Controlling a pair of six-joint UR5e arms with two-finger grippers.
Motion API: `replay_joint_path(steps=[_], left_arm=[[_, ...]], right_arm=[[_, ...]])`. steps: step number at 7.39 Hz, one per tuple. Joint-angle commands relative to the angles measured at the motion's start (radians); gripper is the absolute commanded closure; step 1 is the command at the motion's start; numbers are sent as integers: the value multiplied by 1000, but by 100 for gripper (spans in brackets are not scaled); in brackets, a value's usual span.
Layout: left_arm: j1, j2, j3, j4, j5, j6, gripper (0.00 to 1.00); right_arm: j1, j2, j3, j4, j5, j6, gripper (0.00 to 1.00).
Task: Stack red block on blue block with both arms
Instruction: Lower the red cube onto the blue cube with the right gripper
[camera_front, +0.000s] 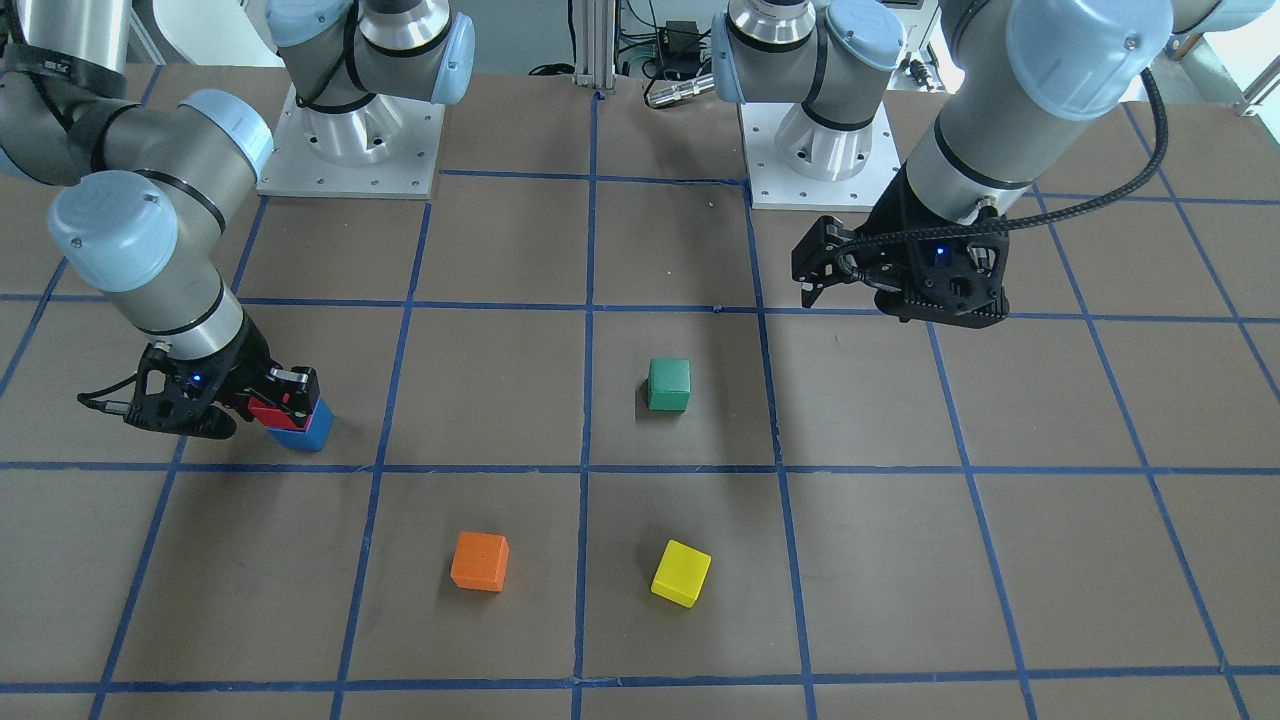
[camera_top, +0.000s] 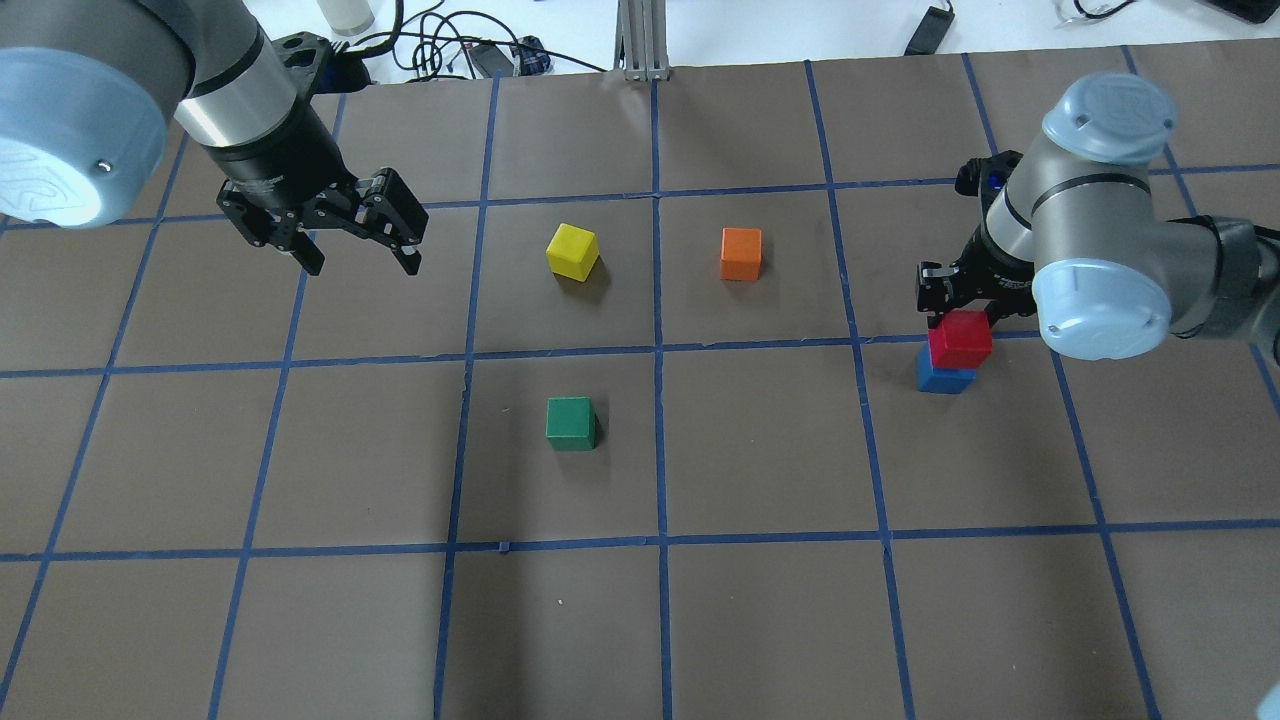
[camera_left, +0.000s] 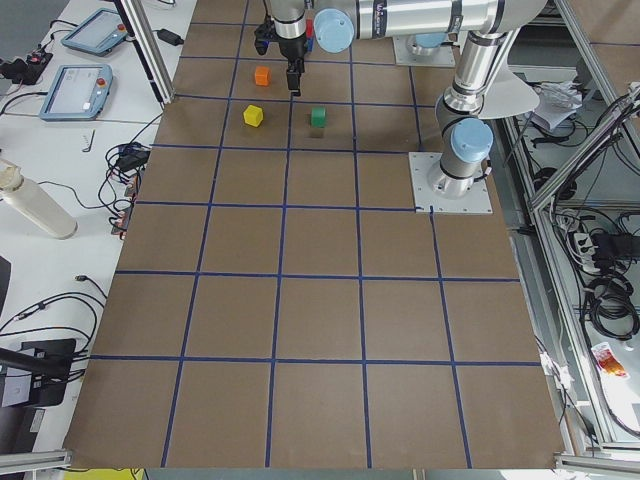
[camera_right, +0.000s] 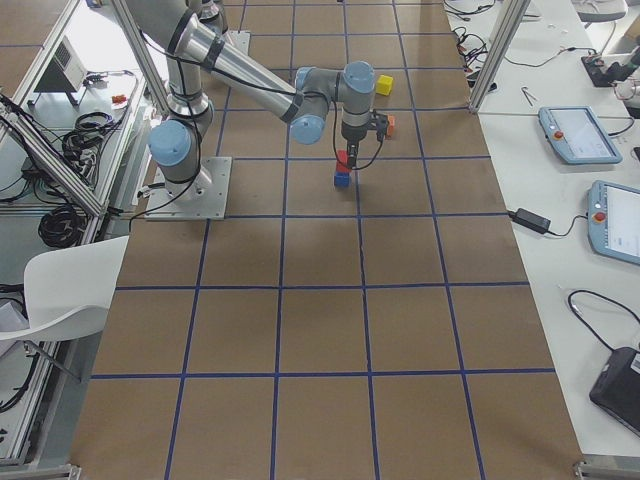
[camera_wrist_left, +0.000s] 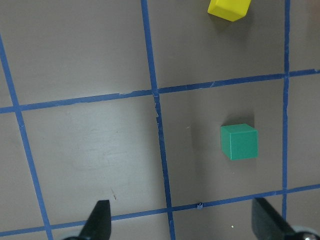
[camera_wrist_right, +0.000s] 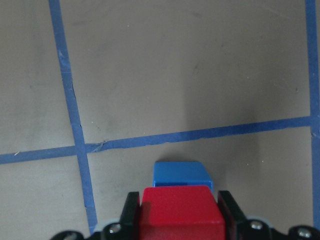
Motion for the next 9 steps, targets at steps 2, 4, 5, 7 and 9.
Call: replay_joint_path(steps=[2,4,5,7,9], left_arm=[[0,-2,0,0,0,0,0],[0,-2,0,2,0,0,0],[0,-2,0,2,0,0,0],[0,-2,0,0,0,0,0],[0,-2,0,0,0,2,0]], right_arm=[[0,0,15,-15,-1,-2,83],[0,0,16,-15,-1,-2,83],[0,2,16,-15,-3,-12,83],[0,2,15,-15,-3,-17,83],[0,2,15,-16,-3,-17,83]])
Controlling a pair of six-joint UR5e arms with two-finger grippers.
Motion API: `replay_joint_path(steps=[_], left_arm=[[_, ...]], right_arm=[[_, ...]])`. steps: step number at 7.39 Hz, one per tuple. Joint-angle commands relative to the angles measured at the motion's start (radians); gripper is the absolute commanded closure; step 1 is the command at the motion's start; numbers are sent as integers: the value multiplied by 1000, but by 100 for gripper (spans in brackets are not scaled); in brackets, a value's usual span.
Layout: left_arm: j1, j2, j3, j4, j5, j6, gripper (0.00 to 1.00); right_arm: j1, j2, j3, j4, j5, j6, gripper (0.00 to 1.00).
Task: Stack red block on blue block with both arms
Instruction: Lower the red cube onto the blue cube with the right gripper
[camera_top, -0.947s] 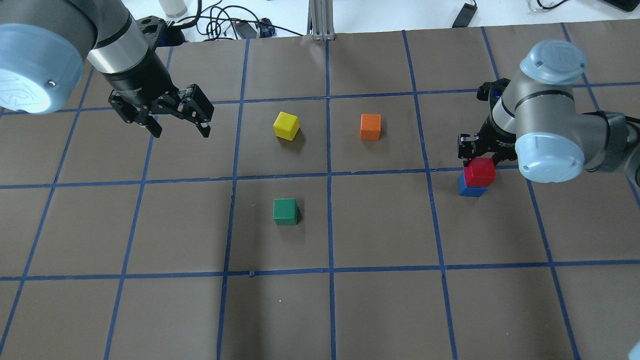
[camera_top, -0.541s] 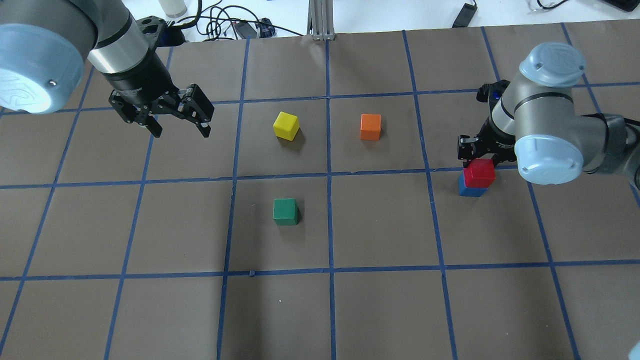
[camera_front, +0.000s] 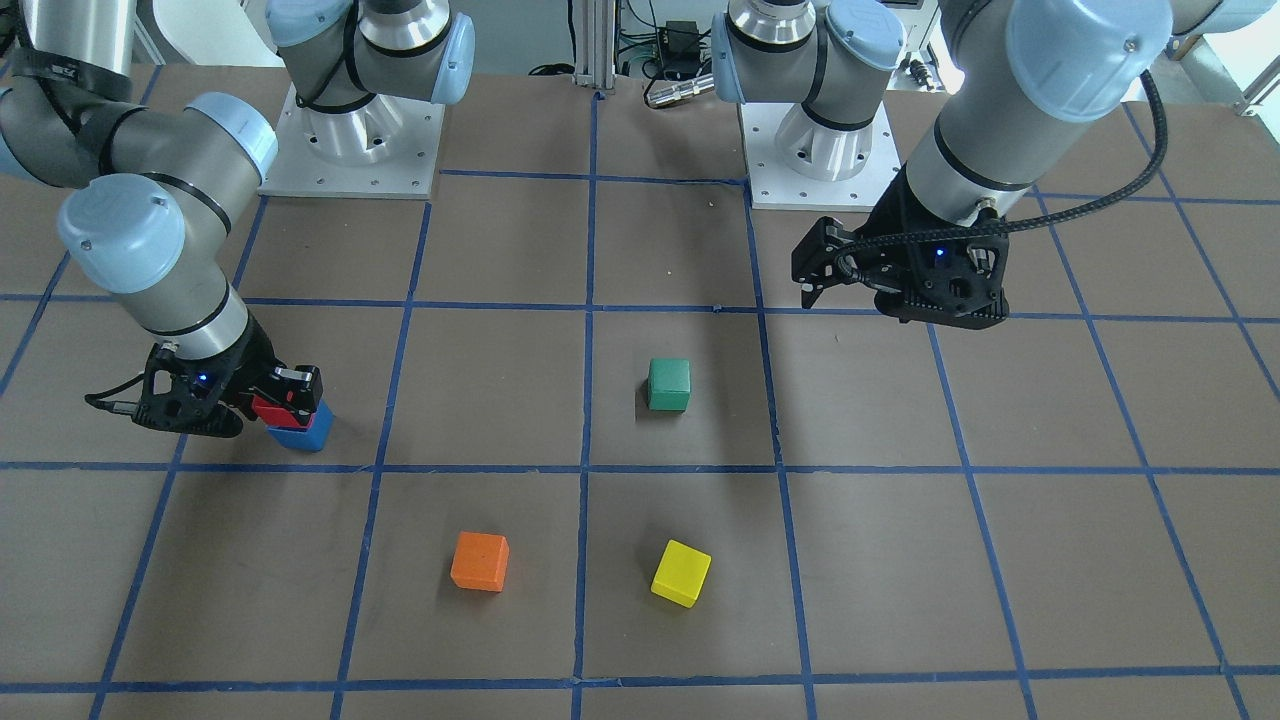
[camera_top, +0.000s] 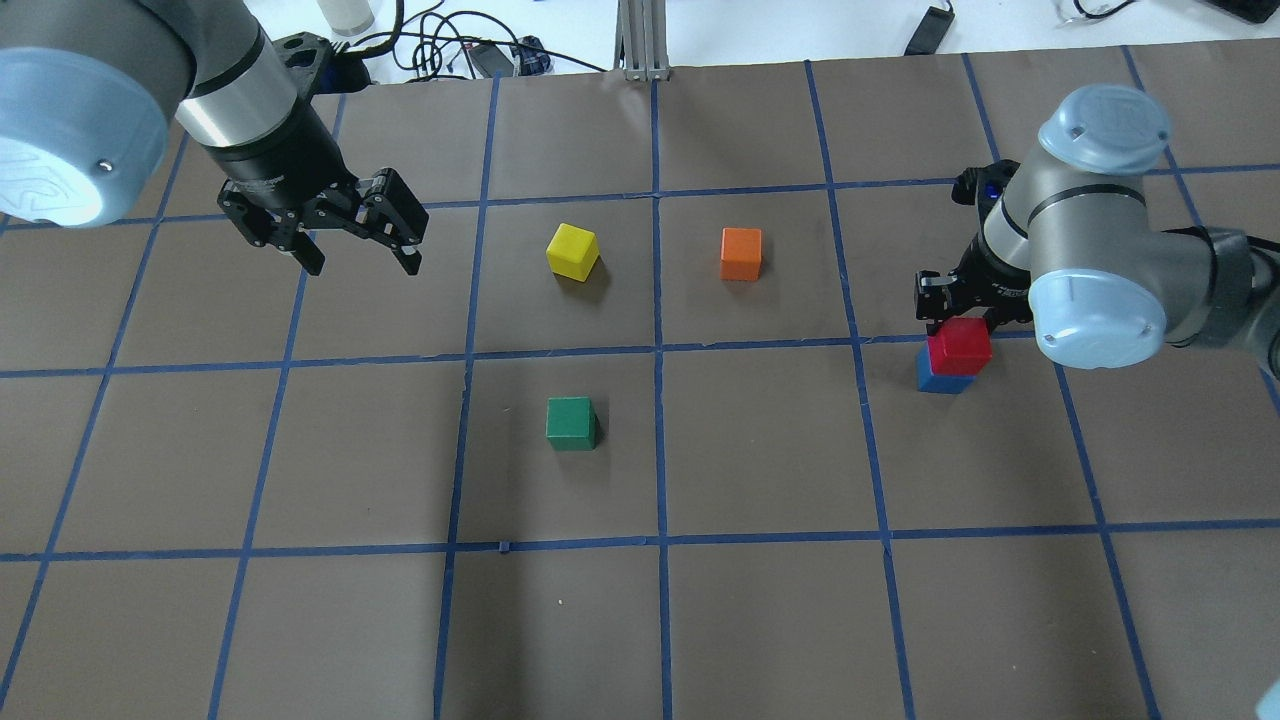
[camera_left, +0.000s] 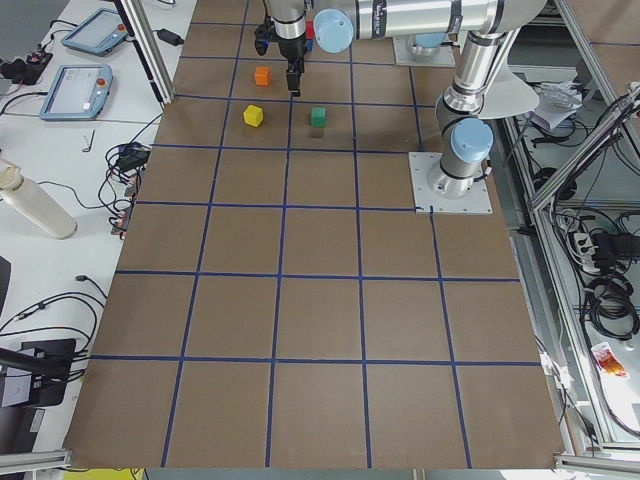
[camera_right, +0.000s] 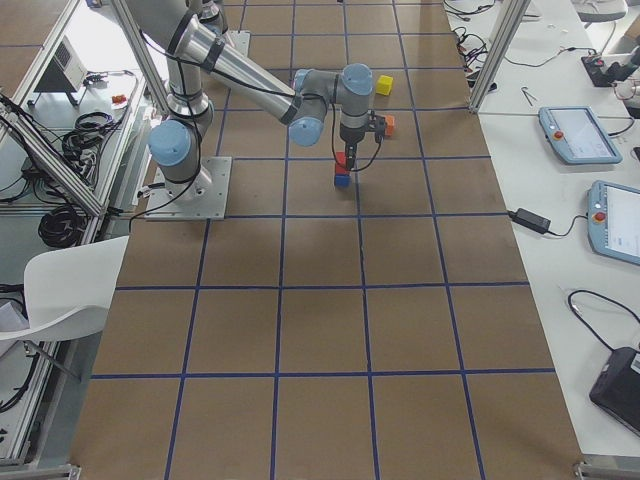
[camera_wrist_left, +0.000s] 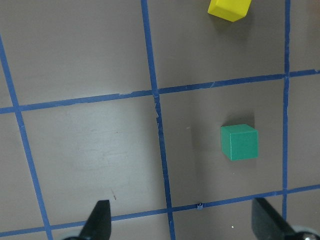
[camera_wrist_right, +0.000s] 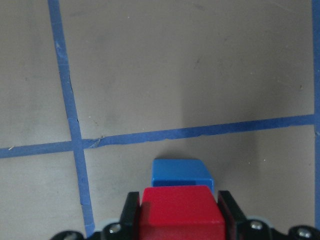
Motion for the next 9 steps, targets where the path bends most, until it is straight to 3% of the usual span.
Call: replay_joint_path(steps=[1,5,7,8,9], left_arm=[[0,0,0,0,0,1,0],[0,-2,2,1,0,0,0],[0,-2,2,1,0,0,0],[0,-2,2,1,0,0,0],[0,-2,2,1,0,0,0]], right_arm=[[0,11,0,-17,1,1,83],[-2,23,1,-45,-7,-2,80],[-2,20,4,-45,-7,6,66],[-2,20,4,-39,-9,9,53],[-2,20,4,-39,-9,9,33]])
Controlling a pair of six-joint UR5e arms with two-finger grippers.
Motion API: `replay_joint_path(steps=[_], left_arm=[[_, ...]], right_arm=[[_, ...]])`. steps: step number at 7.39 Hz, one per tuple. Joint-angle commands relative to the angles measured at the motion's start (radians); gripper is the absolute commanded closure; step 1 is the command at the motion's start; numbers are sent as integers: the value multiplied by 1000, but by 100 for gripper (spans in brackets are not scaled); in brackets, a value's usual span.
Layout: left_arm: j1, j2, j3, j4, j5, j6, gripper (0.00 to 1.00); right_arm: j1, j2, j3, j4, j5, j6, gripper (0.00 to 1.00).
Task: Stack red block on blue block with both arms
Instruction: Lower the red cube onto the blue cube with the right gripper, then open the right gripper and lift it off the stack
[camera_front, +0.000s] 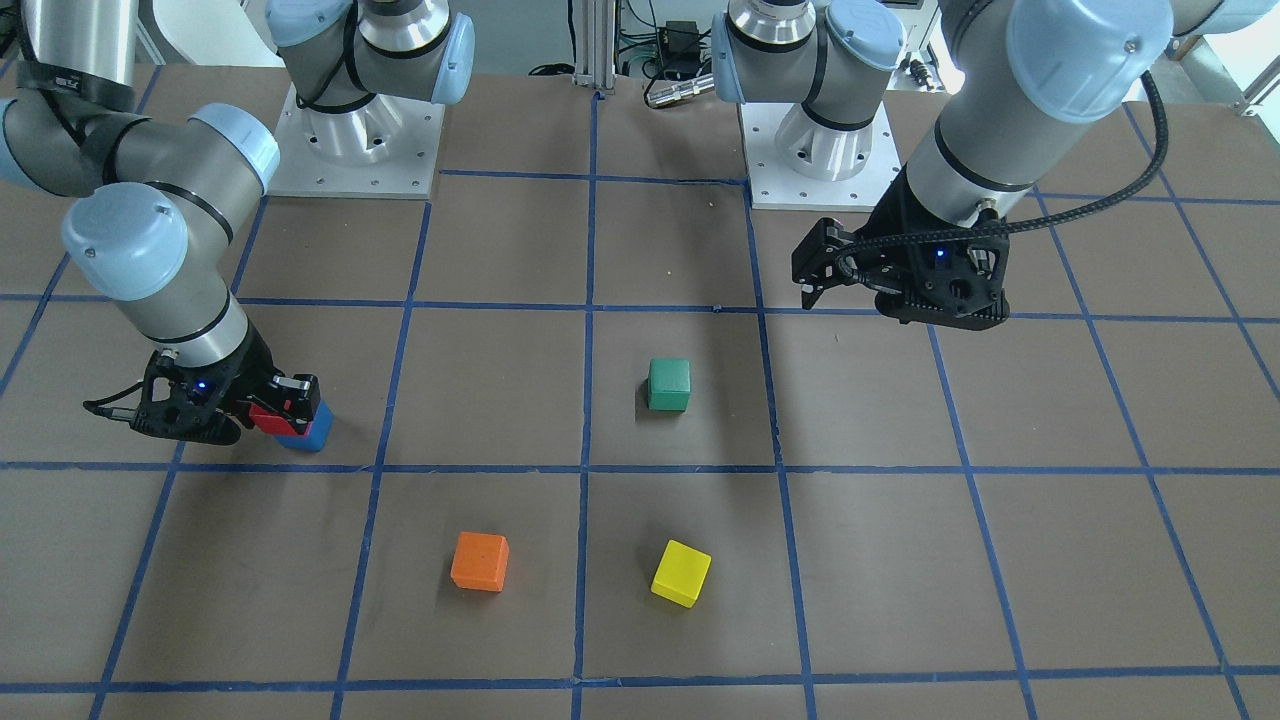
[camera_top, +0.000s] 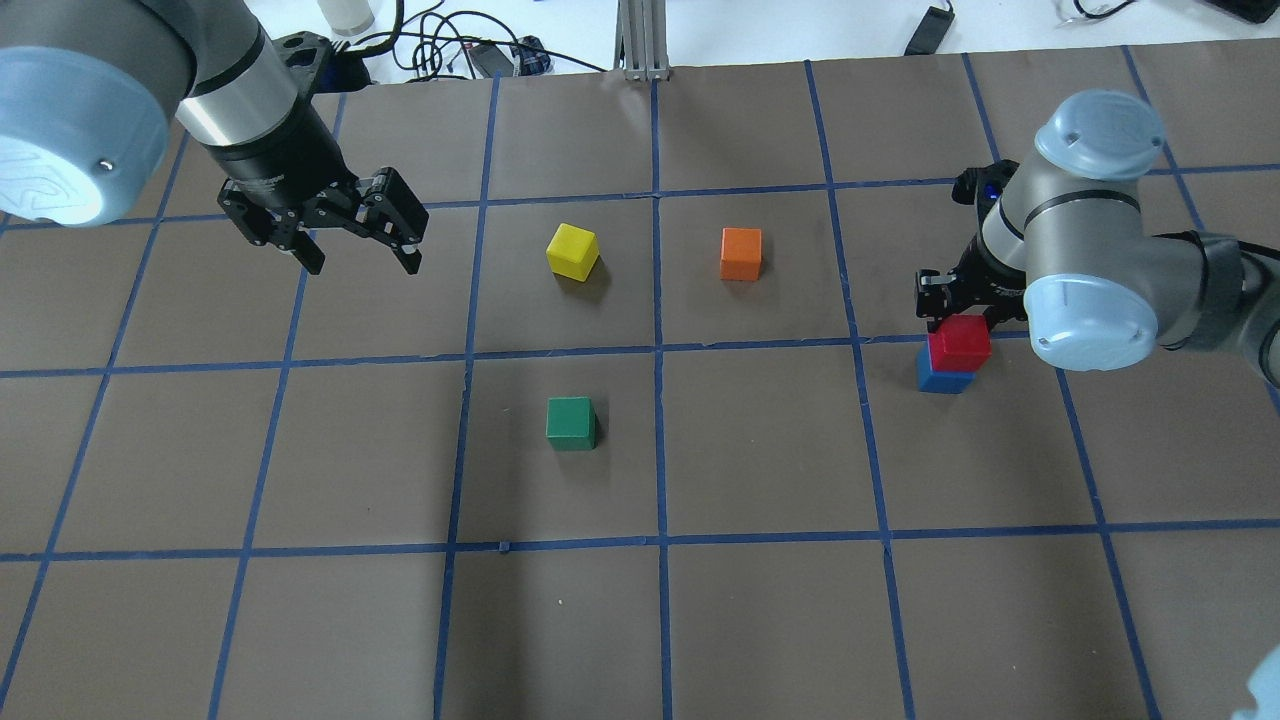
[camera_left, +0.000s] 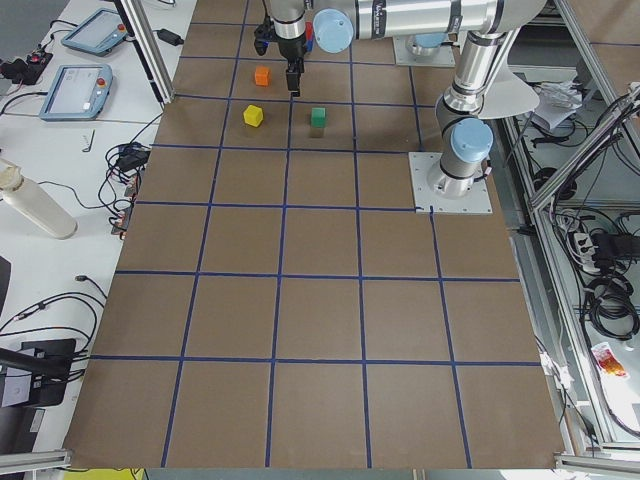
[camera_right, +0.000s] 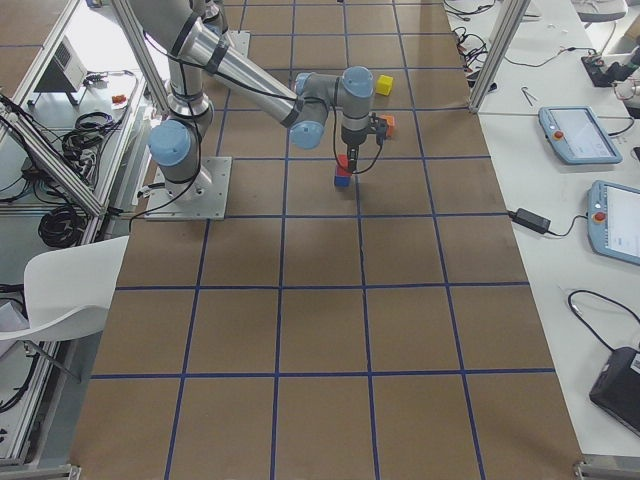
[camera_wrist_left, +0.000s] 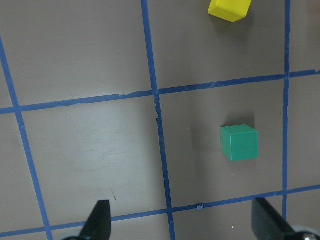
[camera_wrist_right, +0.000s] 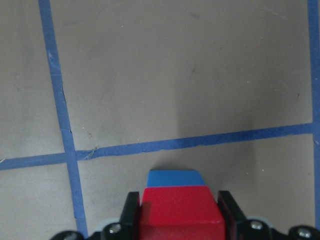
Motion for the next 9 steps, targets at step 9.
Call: replay_joint_path(steps=[9], left_arm=[[0,0,9,6,0,-5,0]], right_arm=[[117,-109,-269,361,-83,64,0]])
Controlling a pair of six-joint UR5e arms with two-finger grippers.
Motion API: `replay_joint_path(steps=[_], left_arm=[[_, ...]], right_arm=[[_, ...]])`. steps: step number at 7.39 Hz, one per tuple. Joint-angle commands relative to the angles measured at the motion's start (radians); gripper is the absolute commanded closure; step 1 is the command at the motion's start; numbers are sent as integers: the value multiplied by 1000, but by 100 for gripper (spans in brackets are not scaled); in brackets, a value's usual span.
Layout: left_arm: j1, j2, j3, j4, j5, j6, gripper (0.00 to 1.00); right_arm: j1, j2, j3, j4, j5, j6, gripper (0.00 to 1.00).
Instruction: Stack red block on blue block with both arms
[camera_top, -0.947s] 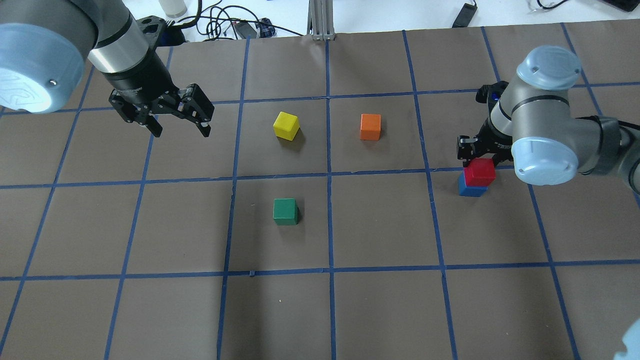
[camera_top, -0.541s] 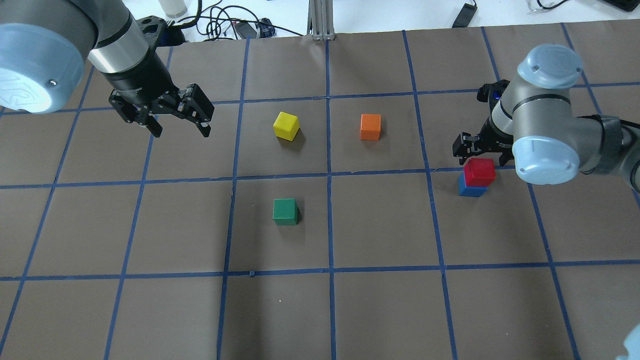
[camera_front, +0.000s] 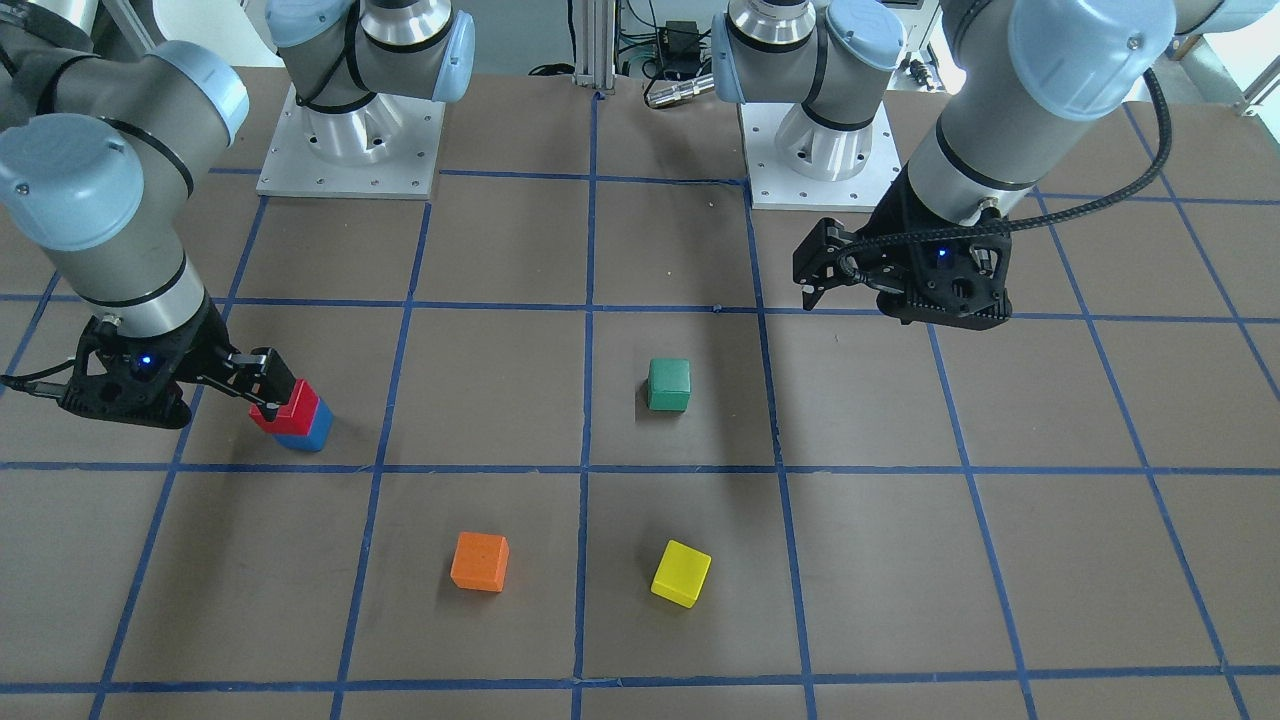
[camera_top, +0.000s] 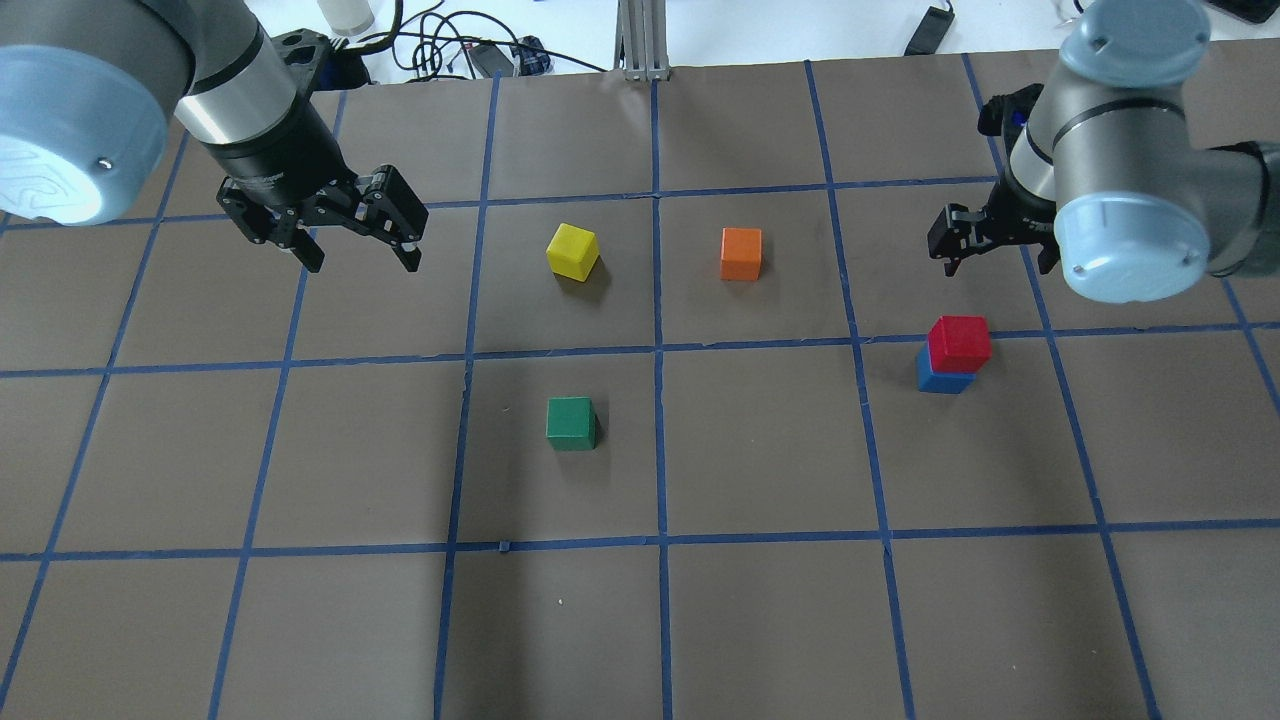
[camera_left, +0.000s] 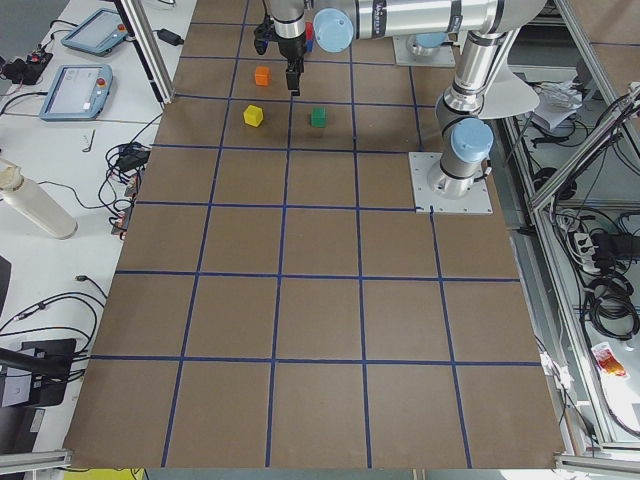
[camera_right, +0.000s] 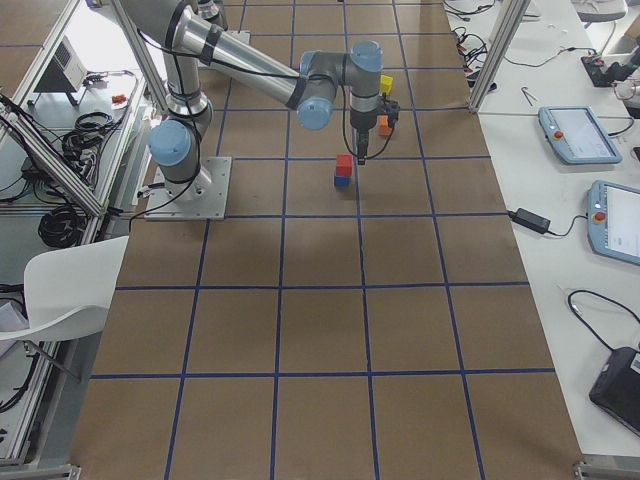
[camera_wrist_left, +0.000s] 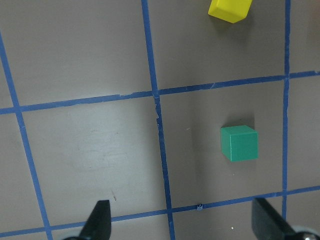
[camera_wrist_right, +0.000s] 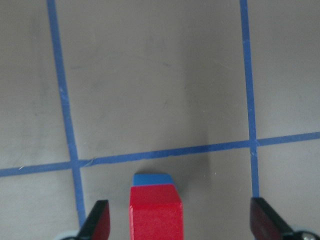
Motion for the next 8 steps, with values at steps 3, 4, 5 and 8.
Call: replay_joint_path(steps=[3,4,5,8], left_arm=[[-5,15,58,27,0,0,0],[-29,7,106,15,12,-1,0],[-76,-8,132,-20,35,-9,0],[-106,-22,114,-2,29,-55,0]], right_arm=[[270,-79,-214,254,39,305,0],[269,-101,-221,255,53,286,0],[274,-95,-220,276,102,287,0],[263,-34,-331,348,164,314,4]])
